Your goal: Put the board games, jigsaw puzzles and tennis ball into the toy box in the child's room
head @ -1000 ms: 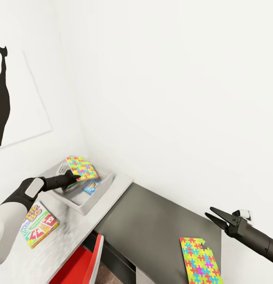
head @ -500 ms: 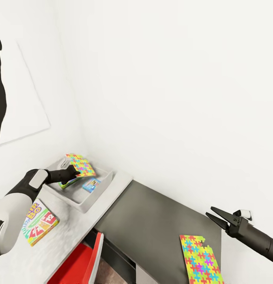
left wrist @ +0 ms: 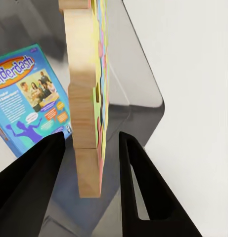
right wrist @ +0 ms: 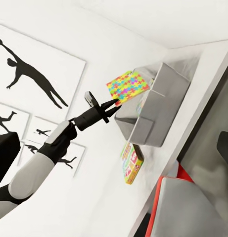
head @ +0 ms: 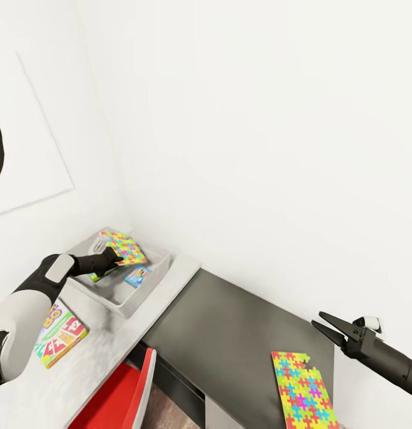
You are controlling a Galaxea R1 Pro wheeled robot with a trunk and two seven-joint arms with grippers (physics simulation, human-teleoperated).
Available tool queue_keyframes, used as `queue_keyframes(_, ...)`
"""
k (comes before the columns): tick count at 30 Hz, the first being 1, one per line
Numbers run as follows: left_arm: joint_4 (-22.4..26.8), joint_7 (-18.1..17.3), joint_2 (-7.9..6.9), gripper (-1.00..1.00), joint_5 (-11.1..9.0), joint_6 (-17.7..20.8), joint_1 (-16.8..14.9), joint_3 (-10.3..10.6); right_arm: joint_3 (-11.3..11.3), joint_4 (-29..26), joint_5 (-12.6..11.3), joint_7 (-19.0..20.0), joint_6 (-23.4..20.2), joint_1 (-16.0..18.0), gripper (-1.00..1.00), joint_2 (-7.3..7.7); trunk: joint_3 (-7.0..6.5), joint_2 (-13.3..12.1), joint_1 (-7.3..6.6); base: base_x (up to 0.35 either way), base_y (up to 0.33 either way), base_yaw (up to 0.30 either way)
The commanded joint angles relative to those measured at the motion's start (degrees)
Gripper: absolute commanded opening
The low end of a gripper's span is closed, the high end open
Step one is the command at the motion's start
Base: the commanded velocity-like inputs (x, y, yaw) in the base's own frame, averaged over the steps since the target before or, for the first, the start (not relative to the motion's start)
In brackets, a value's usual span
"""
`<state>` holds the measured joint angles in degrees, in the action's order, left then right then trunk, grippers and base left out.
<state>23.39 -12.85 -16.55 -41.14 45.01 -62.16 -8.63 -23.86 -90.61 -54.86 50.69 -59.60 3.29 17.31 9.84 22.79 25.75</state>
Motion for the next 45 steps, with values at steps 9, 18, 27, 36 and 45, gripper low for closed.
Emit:
queue_keyframes(9, -0.01, -0.59, -0.37, -1.00, 0.32, 0.39, -0.02, -3.61, -0.05, 0.00, 0.24, 0.35, 0.08, 0.05, 1.00, 0.01, 0.97, 0.13, 0.03, 0.000, 0.000, 0.000)
queue_keyframes(18, -0.01, -0.69, -0.41, -1.00, 0.36, 0.35, 0.02, -3.84, -0.05, 0.00, 0.26, 0.37, 0.10, 0.05, 1.00, 0.01, 1.82, 0.13, 0.03, 0.000, 0.000, 0.000)
queue_keyframes(27, -0.01, -0.69, -0.42, -1.00, 0.36, 0.34, 0.02, -3.85, -0.07, 0.00, 0.28, 0.42, 0.10, 0.05, 1.00, 0.01, 2.66, 0.13, 0.03, 0.000, 0.000, 0.000)
queue_keyframes(36, 0.01, -0.77, -0.49, -1.00, 0.36, 0.34, 0.02, -3.87, -1.09, 0.01, 0.22, 0.50, 0.10, 0.05, 1.00, 0.01, 3.51, 0.13, 0.03, 0.000, 0.000, 0.000)
queue_keyframes(45, 0.02, -0.72, -0.48, -1.00, 0.36, -0.51, 0.02, -3.92, -1.61, 0.00, 0.19, 0.55, 0.08, 0.06, 1.00, 0.08, 4.35, 0.13, 0.03, 0.000, 0.000, 0.000)
